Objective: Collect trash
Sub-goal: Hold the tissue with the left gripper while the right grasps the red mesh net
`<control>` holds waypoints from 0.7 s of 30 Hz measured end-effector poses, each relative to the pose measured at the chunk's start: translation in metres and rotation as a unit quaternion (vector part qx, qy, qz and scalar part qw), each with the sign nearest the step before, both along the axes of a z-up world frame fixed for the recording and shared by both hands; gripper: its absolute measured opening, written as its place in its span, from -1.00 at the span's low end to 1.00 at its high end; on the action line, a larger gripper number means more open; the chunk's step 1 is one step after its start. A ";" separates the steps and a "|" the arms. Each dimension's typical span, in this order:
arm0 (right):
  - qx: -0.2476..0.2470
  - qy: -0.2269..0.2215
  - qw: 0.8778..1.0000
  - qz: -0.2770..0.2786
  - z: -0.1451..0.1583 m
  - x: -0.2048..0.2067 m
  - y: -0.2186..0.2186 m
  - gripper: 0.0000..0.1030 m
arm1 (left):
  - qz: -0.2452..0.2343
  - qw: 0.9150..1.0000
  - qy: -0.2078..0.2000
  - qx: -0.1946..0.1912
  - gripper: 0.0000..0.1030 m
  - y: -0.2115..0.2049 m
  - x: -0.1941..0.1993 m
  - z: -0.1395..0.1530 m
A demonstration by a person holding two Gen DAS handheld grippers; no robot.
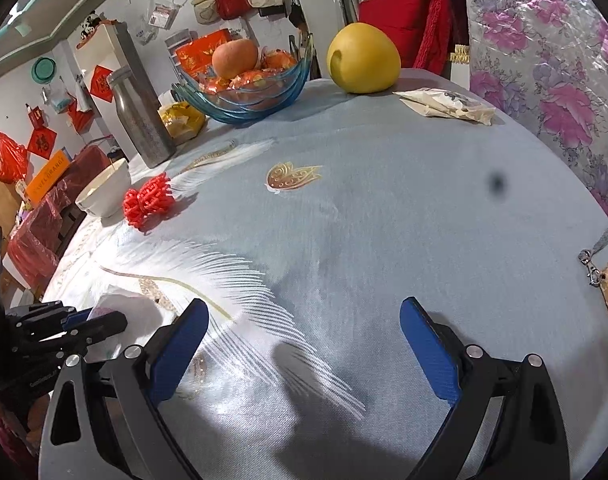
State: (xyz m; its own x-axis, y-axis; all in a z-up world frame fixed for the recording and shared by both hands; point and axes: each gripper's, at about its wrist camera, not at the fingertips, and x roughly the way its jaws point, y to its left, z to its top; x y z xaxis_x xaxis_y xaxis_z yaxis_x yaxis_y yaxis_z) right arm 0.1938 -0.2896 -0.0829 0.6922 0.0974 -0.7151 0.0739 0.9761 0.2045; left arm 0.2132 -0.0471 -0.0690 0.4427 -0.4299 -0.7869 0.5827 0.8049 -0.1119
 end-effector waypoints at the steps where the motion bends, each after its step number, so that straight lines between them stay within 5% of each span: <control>1: 0.001 -0.001 1.000 0.001 0.000 0.000 0.000 0.84 | 0.007 1.000 -0.005 0.003 -0.68 0.004 -0.001 0.001; 8: -0.081 -0.008 0.994 0.073 0.017 0.029 0.049 0.84 | 0.071 0.997 0.025 -0.023 -0.67 0.045 0.010 -0.003; 13: -0.061 -0.015 0.989 0.133 0.033 0.080 0.096 0.83 | 0.107 0.991 0.043 -0.066 -0.67 0.067 0.015 -0.002; 21: -0.025 0.016 0.986 0.165 0.008 0.157 0.154 0.81 | 0.110 0.991 0.046 -0.059 -0.67 0.066 0.017 -0.004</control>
